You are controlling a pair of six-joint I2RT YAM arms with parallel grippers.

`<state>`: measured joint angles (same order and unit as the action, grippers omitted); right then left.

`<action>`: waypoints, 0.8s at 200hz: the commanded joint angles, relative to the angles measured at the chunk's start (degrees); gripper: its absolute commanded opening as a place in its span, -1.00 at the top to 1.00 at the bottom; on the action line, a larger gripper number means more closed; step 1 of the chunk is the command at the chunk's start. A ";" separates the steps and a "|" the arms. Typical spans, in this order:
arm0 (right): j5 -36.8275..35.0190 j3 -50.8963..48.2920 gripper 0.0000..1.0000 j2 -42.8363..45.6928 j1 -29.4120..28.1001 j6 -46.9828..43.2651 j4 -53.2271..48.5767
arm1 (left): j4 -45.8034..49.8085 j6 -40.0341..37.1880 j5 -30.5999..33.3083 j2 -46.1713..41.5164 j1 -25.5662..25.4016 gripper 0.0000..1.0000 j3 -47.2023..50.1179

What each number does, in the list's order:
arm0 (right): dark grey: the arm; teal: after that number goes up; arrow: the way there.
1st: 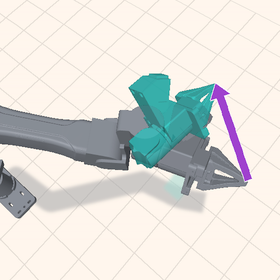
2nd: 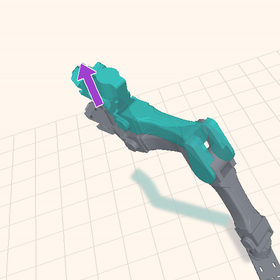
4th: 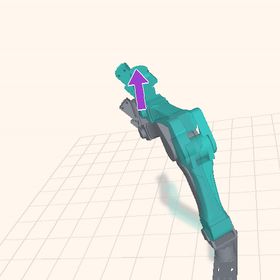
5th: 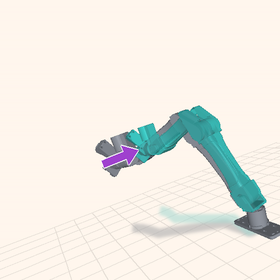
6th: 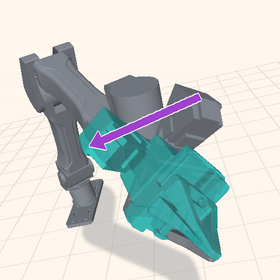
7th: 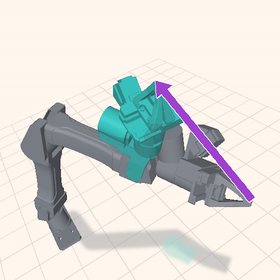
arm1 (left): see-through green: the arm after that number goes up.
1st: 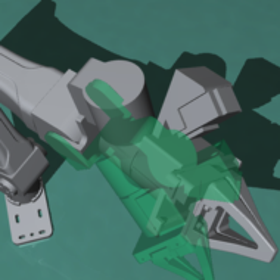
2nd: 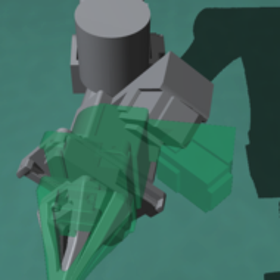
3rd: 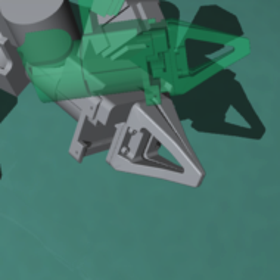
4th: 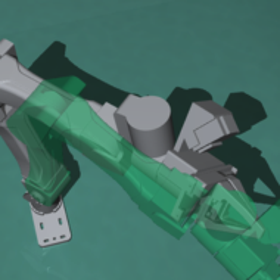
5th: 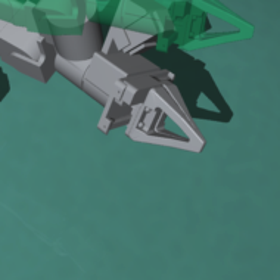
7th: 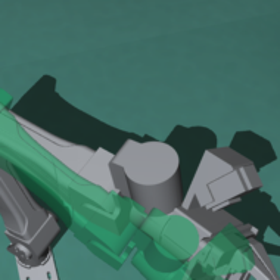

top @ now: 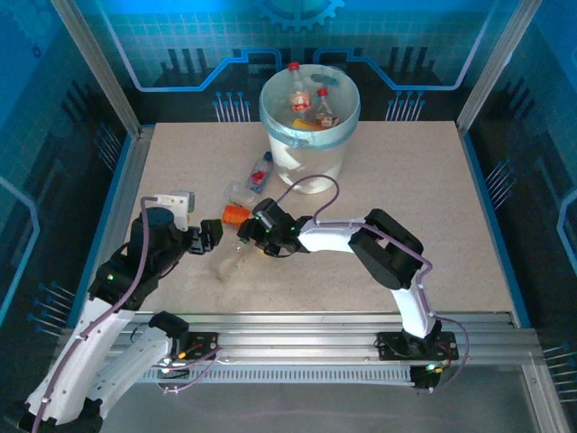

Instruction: Put the plastic bottles in the bin

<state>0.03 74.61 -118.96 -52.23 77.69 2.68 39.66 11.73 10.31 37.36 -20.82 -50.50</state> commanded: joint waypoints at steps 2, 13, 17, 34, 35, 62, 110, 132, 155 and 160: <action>-0.03 -0.38 -0.26 -1.81 -0.95 1.76 1.97 | -0.02 0.31 0.66 -0.71 0.48 -0.56 0.57; -0.03 -0.49 -0.20 -1.78 -0.95 1.76 2.26 | -0.07 0.42 0.55 -0.69 0.48 -0.56 0.50; -0.03 -0.52 -0.18 -1.81 -0.94 1.76 2.37 | -0.09 0.40 0.59 -0.71 0.43 -0.56 0.62; -0.03 -0.77 -0.11 -1.82 -0.82 1.76 2.83 | -0.14 0.56 0.40 -0.71 0.43 -0.56 0.61; -0.03 -0.82 -0.10 -1.81 -0.84 1.76 2.89 | -0.13 0.52 0.41 -0.71 0.43 -0.56 0.64; -0.11 -2.01 0.05 -1.22 -0.82 1.70 4.05 | -0.13 0.58 0.27 -0.76 0.45 -0.56 0.53; -2.76 -6.01 0.23 5.12 -0.93 -1.52 4.97 | 0.42 0.35 0.27 -0.88 0.43 -0.56 -0.77; -5.10 -7.62 0.28 11.10 -1.46 -5.31 4.16 | 0.54 0.10 0.25 -0.85 0.43 -0.56 -2.50; -8.40 -7.27 0.31 18.00 -2.23 -12.21 0.52 | -0.22 -0.25 0.02 -0.24 0.43 -0.56 -4.72; -9.17 -6.93 0.31 19.52 -2.34 -13.97 -0.48 | -0.39 -0.28 -0.07 0.17 0.43 -0.56 -5.28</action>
<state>-3.51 66.72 -108.31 -52.86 72.36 4.82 40.07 11.73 10.28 37.17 -20.82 -51.94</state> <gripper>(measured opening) 0.406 0.779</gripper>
